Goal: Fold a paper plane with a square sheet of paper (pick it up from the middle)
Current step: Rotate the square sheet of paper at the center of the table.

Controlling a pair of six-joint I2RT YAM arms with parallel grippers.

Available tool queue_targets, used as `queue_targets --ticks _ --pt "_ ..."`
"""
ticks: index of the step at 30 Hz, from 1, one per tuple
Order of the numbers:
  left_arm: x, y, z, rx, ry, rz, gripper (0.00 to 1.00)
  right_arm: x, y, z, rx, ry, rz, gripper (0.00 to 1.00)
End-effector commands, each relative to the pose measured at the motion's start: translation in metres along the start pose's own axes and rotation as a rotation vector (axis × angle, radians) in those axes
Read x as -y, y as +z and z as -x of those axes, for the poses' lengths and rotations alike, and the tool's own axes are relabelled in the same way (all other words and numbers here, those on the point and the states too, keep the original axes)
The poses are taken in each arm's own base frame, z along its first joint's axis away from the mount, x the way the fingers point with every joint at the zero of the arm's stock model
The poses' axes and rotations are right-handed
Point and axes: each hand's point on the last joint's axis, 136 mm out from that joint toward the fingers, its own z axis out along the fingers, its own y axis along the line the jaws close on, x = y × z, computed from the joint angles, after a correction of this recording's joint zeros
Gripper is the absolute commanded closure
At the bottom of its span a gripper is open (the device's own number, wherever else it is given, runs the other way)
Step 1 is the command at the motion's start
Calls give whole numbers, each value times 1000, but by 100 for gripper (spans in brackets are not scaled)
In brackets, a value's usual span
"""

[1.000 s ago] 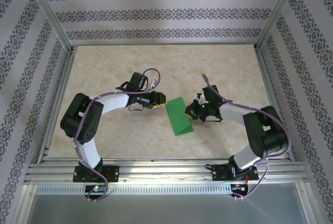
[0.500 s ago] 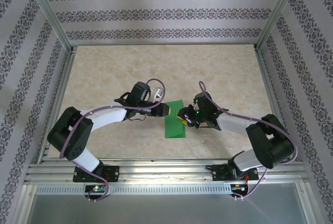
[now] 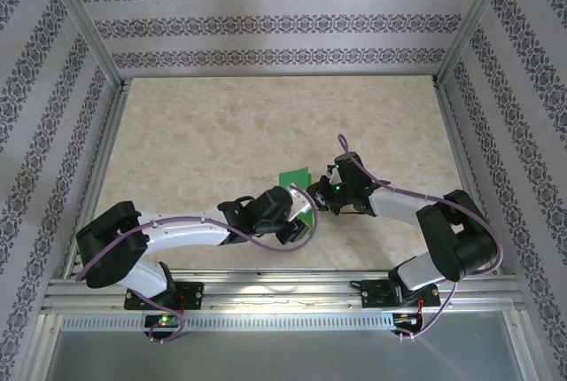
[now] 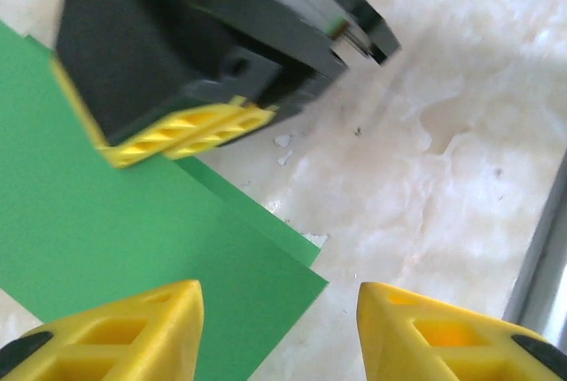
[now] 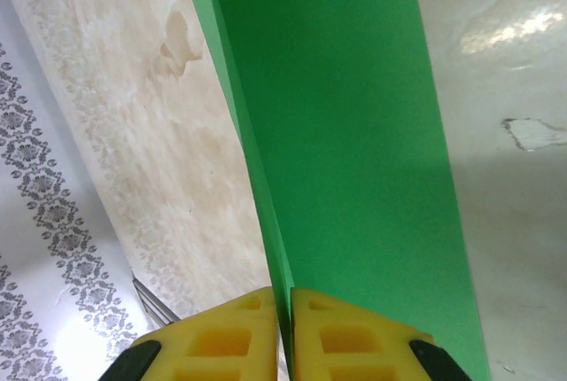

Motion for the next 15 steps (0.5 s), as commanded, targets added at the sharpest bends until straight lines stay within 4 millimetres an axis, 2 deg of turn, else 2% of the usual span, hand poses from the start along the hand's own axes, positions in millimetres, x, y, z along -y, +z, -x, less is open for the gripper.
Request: queue_targets --ticks 1,6,12,15 --pt "-9 7 -5 -46 171 150 50 -7 1 2 -10 -16 17 89" --pt "3 19 -11 -80 265 188 47 -6 -1 4 5 -11 12 89" --pt "-2 28 -15 -126 306 284 47 -5 -3 4 14 -7 11 89" --pt "-4 27 -12 -127 307 307 52 -4 -3 4 14 -5 9 89"
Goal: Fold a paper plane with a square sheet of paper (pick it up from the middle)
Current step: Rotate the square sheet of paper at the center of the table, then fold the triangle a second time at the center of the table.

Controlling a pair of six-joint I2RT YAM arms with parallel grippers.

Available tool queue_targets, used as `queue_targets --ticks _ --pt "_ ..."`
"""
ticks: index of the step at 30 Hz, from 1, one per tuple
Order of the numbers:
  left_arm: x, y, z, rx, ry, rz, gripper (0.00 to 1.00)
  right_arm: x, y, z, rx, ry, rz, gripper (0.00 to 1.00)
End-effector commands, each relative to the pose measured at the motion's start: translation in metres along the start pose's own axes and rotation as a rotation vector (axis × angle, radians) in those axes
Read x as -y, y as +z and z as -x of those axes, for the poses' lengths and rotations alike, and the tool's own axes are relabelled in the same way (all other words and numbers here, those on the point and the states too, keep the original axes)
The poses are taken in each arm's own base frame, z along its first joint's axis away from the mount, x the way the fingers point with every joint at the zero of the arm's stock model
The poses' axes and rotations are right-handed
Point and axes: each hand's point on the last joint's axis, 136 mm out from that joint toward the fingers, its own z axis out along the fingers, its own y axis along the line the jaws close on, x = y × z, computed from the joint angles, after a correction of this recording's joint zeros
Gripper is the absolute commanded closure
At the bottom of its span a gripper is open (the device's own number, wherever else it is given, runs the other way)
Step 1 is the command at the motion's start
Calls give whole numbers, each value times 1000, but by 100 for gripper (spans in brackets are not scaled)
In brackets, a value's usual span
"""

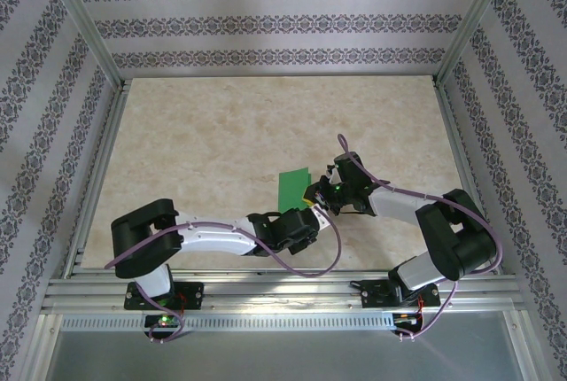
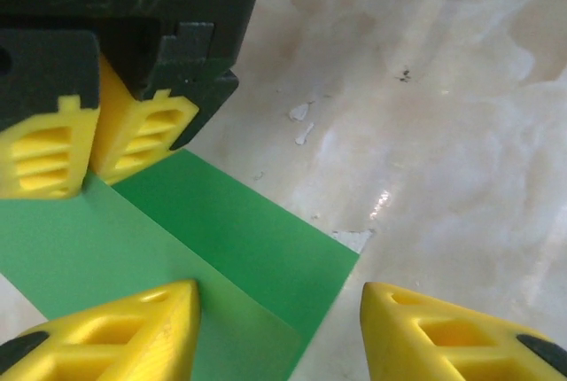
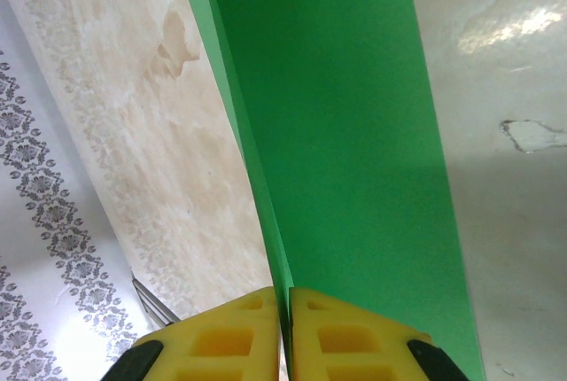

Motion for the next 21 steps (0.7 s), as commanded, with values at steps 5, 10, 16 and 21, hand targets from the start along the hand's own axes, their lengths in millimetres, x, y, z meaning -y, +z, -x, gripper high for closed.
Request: queue_targets --ticks 5,10,16,21 --pt "-10 -4 0 -23 39 78 65 -5 -4 4 13 -5 12 89" --pt "-9 -3 -4 -44 41 71 76 -4 -6 6 19 -4 12 89" --pt "-7 -5 -3 -46 39 58 85 -2 -6 7 18 -2 6 89" --pt "-7 -8 -1 -42 26 53 100 -2 -6 7 18 -1 8 88"
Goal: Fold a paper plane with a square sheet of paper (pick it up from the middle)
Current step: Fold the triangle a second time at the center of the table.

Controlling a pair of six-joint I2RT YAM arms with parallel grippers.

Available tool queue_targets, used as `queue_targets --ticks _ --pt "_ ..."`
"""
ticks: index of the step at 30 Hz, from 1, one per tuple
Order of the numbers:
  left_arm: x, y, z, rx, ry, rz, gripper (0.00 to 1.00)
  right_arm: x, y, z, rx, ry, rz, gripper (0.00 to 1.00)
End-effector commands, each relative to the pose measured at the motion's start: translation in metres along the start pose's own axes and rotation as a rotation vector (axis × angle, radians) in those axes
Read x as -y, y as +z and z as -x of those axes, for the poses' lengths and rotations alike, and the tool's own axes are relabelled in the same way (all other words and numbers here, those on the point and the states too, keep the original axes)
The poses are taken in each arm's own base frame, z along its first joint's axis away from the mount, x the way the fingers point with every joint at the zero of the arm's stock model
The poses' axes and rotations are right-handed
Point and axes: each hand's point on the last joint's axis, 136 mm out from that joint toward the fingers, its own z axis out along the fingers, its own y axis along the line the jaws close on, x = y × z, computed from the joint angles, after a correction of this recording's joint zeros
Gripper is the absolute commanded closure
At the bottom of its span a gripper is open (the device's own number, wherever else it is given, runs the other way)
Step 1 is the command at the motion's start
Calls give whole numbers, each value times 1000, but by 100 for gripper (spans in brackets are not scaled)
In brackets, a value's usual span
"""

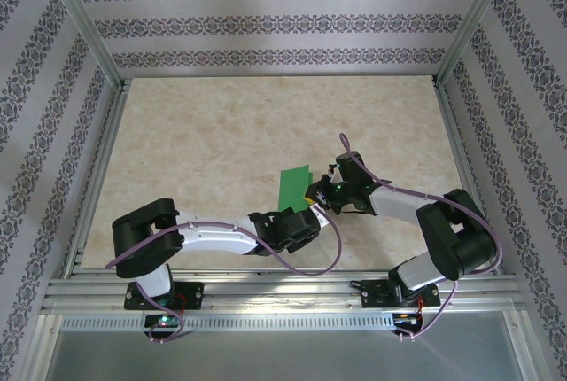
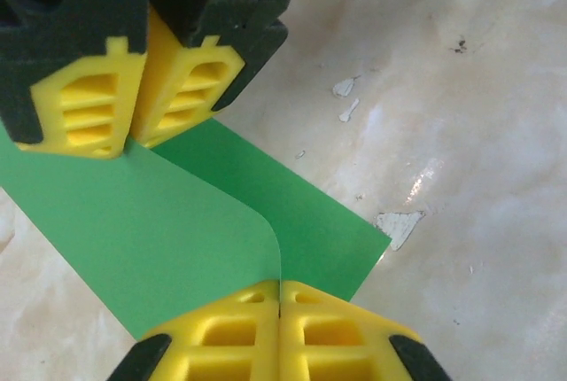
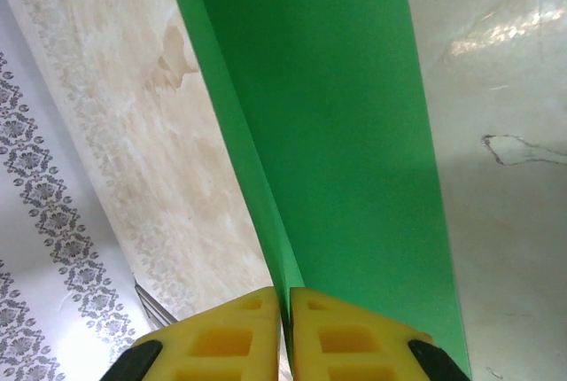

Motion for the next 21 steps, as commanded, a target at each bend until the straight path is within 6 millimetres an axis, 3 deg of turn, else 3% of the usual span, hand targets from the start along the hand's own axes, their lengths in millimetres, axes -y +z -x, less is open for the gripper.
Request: queue_targets --ticks 1,6,9,13,21 --pt "2 -7 8 5 -2 -8 100 -2 -4 3 7 -11 6 87" --pt "2 -12 18 31 -95 -96 100 0 -9 2 15 -25 -8 82" --pt "-1 -14 22 42 -227 -218 100 3 -19 4 40 -42 -33 65" --pt "-7 -17 31 69 -423 -407 100 10 -38 4 81 -48 -39 56" --pt "-24 -15 37 92 -601 -553 100 29 -68 -6 166 -92 -88 53"
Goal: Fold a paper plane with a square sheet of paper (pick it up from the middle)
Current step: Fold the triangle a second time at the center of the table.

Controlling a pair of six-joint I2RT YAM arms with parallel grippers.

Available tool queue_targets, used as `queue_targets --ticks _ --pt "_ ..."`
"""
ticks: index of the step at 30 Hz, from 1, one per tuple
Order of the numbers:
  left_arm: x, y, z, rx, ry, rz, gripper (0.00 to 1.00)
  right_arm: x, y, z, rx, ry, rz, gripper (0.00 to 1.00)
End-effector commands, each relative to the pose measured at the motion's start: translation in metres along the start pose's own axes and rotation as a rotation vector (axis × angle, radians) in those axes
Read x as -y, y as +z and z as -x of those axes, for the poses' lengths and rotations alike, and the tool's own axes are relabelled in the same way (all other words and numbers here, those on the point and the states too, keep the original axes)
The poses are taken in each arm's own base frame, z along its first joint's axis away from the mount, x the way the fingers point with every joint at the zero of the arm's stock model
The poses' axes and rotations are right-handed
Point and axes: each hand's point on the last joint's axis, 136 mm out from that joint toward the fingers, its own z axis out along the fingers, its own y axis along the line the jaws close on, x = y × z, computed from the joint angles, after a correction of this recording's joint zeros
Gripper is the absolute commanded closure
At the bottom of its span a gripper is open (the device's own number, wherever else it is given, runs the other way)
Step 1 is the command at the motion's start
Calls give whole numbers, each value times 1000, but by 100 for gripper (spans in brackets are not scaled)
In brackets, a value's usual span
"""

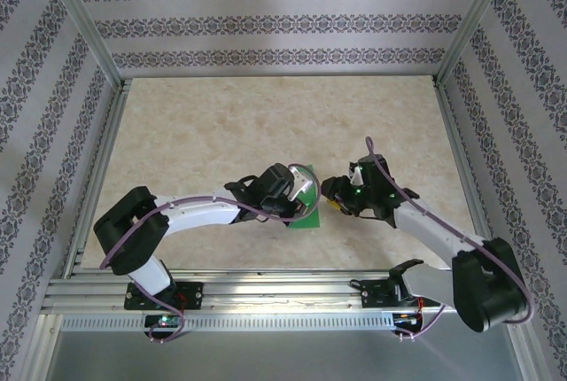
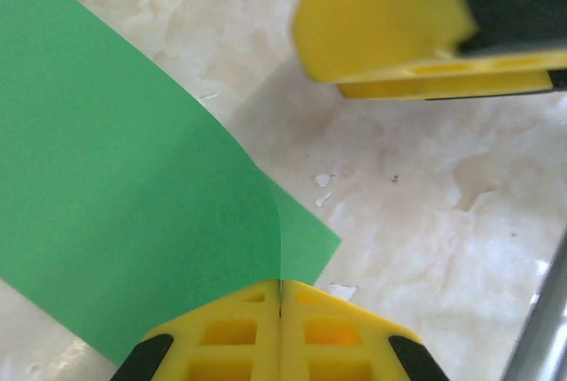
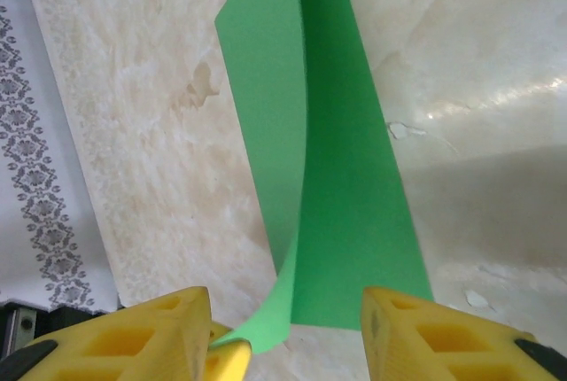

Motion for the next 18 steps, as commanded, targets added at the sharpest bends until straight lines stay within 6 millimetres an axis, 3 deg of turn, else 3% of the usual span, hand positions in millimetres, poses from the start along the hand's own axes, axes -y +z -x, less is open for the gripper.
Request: queue_targets --ticks 1,10,18 --pt "15 -3 4 10 -81 -133 100 26 -6 -10 17 -15 -82 55" --pt "3 2 7 10 -145 -134 100 36 11 -34 -40 -44 -115 92" --pt "0 12 -1 -22 -170 -135 100 28 31 -40 -111 -67 -121 96"
